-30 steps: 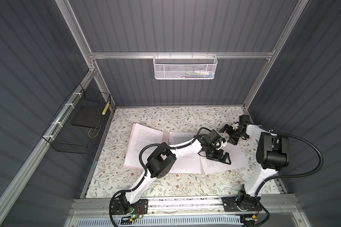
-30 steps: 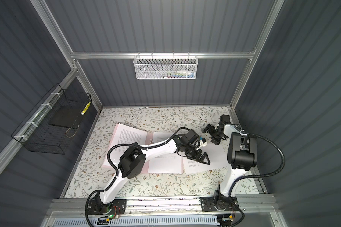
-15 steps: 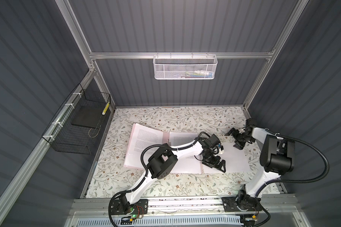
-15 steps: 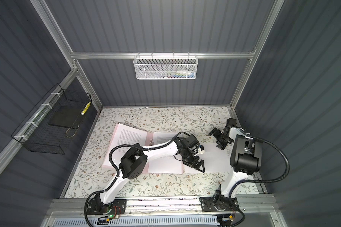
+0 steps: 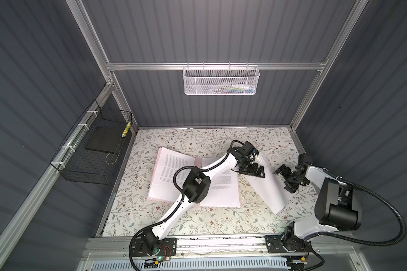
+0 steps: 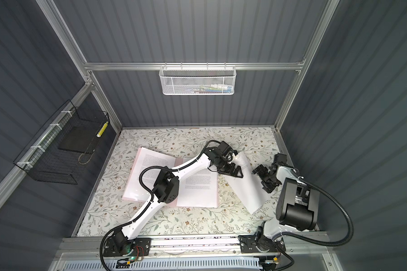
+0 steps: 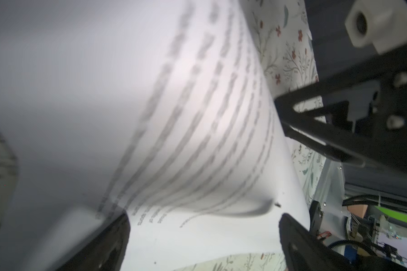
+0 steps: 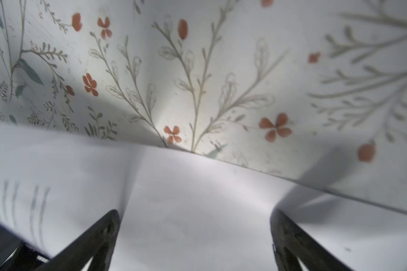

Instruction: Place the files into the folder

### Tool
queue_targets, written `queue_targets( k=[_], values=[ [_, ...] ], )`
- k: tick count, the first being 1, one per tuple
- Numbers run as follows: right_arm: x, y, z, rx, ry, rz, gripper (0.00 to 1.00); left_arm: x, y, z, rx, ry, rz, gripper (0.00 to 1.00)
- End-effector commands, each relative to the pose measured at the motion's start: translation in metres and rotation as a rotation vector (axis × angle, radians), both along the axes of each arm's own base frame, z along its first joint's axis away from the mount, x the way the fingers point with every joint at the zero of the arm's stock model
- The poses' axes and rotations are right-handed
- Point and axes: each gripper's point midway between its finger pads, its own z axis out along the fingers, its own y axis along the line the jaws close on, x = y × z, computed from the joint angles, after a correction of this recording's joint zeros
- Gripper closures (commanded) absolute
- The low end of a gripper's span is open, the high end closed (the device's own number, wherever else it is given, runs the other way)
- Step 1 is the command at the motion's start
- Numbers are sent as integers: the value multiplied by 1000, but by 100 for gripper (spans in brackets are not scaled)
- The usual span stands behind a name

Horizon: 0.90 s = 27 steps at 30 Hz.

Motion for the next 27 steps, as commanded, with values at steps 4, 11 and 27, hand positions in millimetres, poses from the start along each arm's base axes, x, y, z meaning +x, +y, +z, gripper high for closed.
queue_targets(
  k=[4,11,27],
  values=[
    [-42,4,4,-8,27,-104,1,31,36,-28,84,32,86,0],
    [-29,6,46,-33,-144,-70,1,36,7,23,-100,5,45,0],
    [96,22,88,35,-332,223,1,-109,-11,59,-27,53,-36,0]
  ],
)
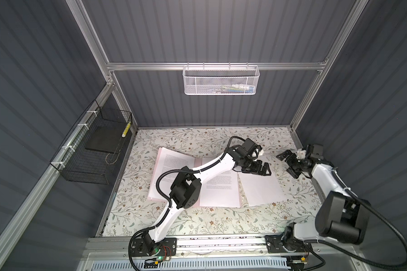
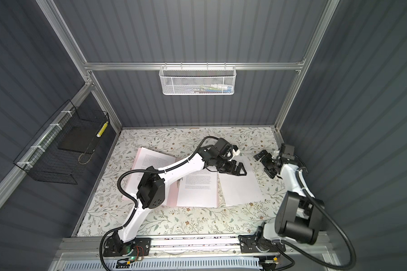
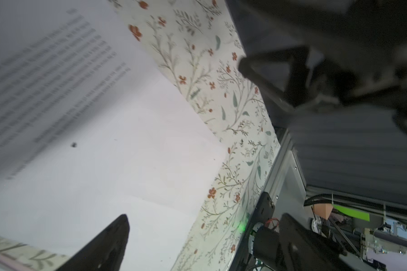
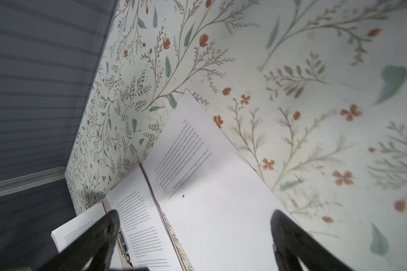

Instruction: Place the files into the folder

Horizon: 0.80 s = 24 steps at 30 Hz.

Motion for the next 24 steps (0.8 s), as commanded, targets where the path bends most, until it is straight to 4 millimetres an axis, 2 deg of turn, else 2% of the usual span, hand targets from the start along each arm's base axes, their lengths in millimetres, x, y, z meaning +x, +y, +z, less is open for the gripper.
queue_targets(
  k=[1,5,8,12,15,21,24],
  values=[
    [25,16,-11,21,21,99,1,-41,4,-39,93,70,-60,0],
    [59,20,-16,20,31,153,1,-77,7,-59,153,94,-183,0],
    [77,17,-27,-18,88,194,1,-88,7,-74,187,107,-218,0],
    [89,13,-43,-58,143,199,1,-92,9,-94,225,115,-220,0],
    [94,17,-46,-73,152,208,1,-91,15,-106,255,109,-215,0],
    [106,27,-49,-113,153,248,1,-93,40,-120,340,76,-225,0],
    [110,31,-58,-129,170,278,1,-93,57,-127,391,53,-230,0]
  ],
)
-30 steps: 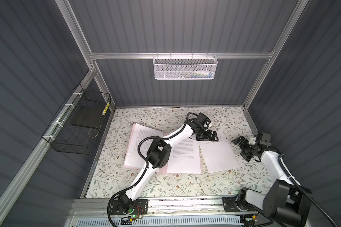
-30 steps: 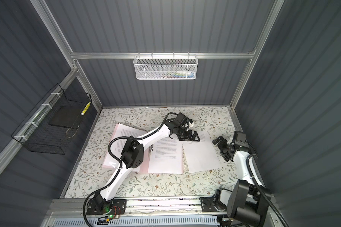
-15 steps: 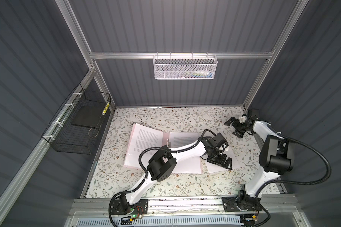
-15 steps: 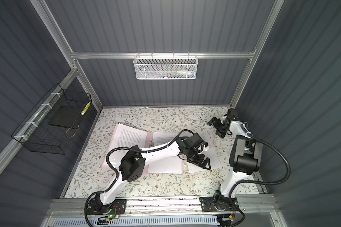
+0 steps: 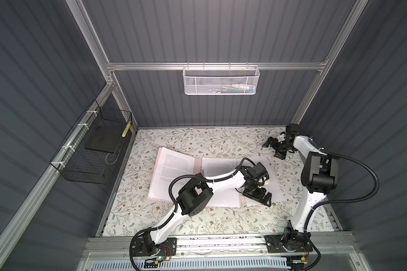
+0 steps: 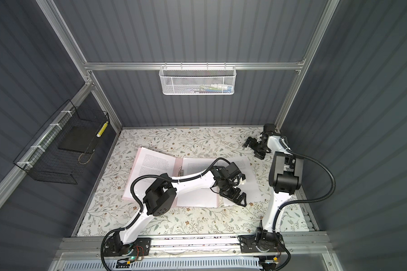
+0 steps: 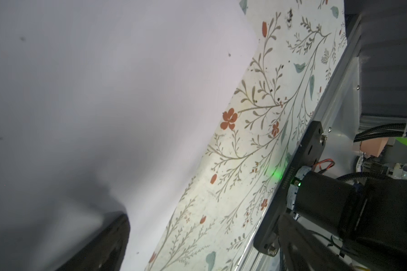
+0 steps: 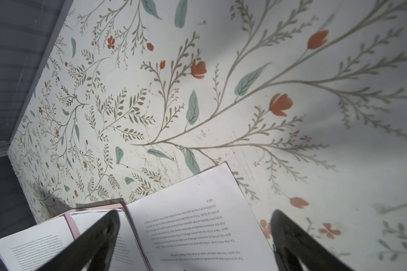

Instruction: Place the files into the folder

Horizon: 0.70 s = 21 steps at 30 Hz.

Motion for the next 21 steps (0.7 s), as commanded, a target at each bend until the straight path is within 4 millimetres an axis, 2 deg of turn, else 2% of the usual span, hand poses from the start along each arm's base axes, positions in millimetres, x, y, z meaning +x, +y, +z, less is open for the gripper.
queue_targets(
  k=[1,7,13,18,21],
  values=[
    [0,2,-14,-42,52,48,1,-3,43,-33,176,-30,-15,0],
    [-7,10,-36,-144,144,127,1,-1,64,-43,238,-56,-23,0],
    [-17,21,-49,-212,208,201,1,-1,62,-40,229,-55,-31,0],
    [-23,14,-55,-273,251,211,1,0,61,-36,214,-50,-32,0],
    [-28,19,-60,-251,274,226,1,1,62,-36,212,-48,-30,0]
  ],
)
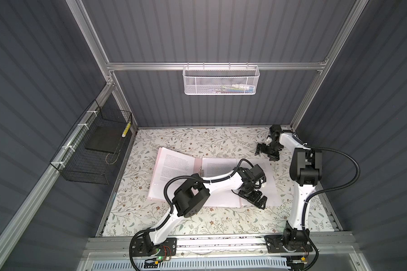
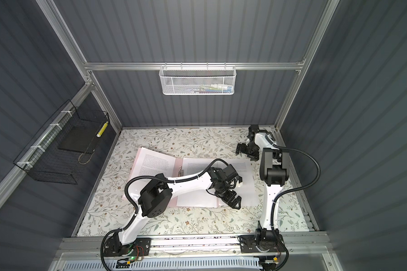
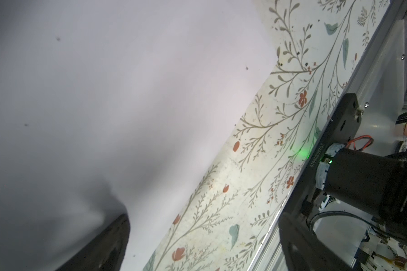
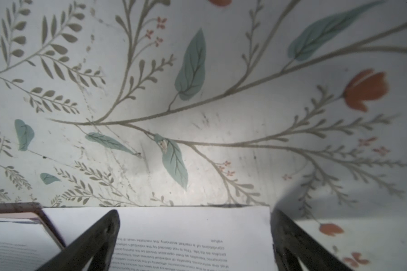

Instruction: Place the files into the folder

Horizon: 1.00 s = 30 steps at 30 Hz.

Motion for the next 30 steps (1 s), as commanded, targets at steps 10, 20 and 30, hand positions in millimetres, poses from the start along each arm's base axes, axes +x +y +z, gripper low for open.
queue_targets(
  k=[10,20,30],
  values=[
    [-37,20,-4,65,92,68,1,7,32,-28,127,33,20,0],
    [-69,45,3,213,98,62,1,9,29,-30,111,40,19,0],
    [-100,52,49,491,-68,-104,1,11,27,-39,113,54,27,0]
  ],
)
